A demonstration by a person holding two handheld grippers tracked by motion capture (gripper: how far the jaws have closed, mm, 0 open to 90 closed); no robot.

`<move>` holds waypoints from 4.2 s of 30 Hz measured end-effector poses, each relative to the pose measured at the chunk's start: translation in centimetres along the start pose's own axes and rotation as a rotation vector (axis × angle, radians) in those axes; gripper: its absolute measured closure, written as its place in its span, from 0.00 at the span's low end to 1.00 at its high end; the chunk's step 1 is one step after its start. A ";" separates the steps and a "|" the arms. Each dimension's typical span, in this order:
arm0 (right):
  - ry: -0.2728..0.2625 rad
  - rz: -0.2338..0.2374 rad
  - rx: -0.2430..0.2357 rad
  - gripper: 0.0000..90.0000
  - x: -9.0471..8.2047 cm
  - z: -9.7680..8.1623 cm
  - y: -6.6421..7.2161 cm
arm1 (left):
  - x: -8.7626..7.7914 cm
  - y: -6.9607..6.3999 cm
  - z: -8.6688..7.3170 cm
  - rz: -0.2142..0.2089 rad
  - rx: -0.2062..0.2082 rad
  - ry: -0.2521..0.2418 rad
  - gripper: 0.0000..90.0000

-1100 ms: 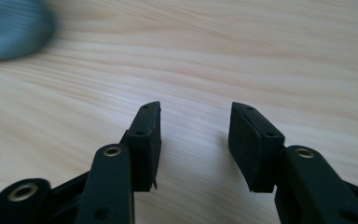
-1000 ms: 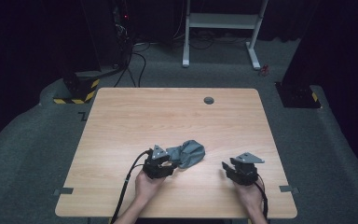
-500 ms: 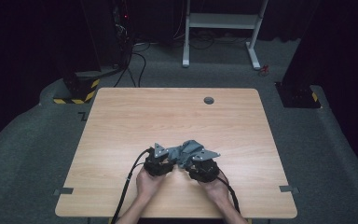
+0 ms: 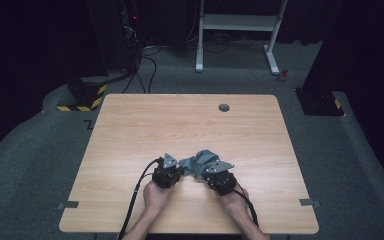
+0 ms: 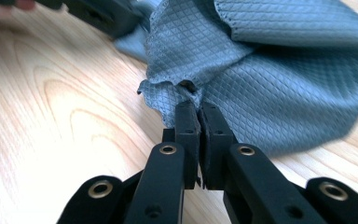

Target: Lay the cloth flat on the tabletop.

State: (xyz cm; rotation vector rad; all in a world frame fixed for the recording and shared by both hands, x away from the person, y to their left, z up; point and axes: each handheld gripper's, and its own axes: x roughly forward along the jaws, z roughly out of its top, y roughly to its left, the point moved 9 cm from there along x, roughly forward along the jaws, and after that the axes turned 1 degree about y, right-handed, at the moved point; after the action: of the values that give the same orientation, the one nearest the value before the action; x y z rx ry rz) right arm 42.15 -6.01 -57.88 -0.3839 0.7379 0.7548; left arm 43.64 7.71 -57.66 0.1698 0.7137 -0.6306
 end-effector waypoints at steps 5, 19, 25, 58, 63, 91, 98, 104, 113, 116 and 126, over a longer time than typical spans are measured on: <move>0.005 -0.024 -0.004 0.97 -1.2 -0.8 -1.2 | -1.0 1.0 -0.3 0.012 -0.013 -0.001 0.99; 0.021 -0.105 0.081 0.85 -3.2 -3.4 -5.5 | -2.9 2.0 -2.4 0.038 -0.037 0.015 0.88; -0.094 -0.046 0.106 0.78 -5.5 -2.4 -4.2 | -3.9 0.0 -2.0 0.008 0.026 -0.044 0.69; -0.002 -0.036 0.124 1.00 -9.6 -7.2 -2.9 | -5.4 -1.0 -4.3 -0.058 0.034 0.036 0.94; 0.022 -0.026 0.141 0.85 -8.7 -7.8 -3.0 | -5.4 -1.0 -3.7 -0.062 -0.002 0.002 0.77; -0.014 0.005 0.114 0.99 -3.4 0.7 -5.0 | 1.4 -1.4 1.6 -0.057 0.097 0.142 0.98; -0.084 -0.039 0.066 0.99 -5.5 1.2 -5.1 | -1.9 -1.1 4.3 0.000 0.122 -0.042 0.99; -0.068 -0.034 -0.006 0.99 -5.9 -1.1 -3.0 | -2.7 -2.9 1.1 -0.042 0.188 0.005 0.98; 0.004 0.031 -0.026 0.89 -5.0 -4.9 -1.0 | -2.4 -4.4 -2.3 -0.128 0.156 0.071 0.93; -0.029 0.037 -0.013 0.84 -5.8 -4.3 -1.1 | -2.9 -4.4 -1.9 -0.138 0.147 0.057 0.91; 0.011 -0.067 0.120 0.78 -4.6 -2.6 -5.7 | -2.0 -1.8 0.9 -0.079 0.057 0.064 0.71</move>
State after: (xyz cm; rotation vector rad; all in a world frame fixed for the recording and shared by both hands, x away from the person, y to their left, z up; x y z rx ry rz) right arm 42.86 -13.52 -56.00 -0.3029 0.7731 0.6420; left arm 41.90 6.88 -55.50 0.2162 0.7670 -0.7243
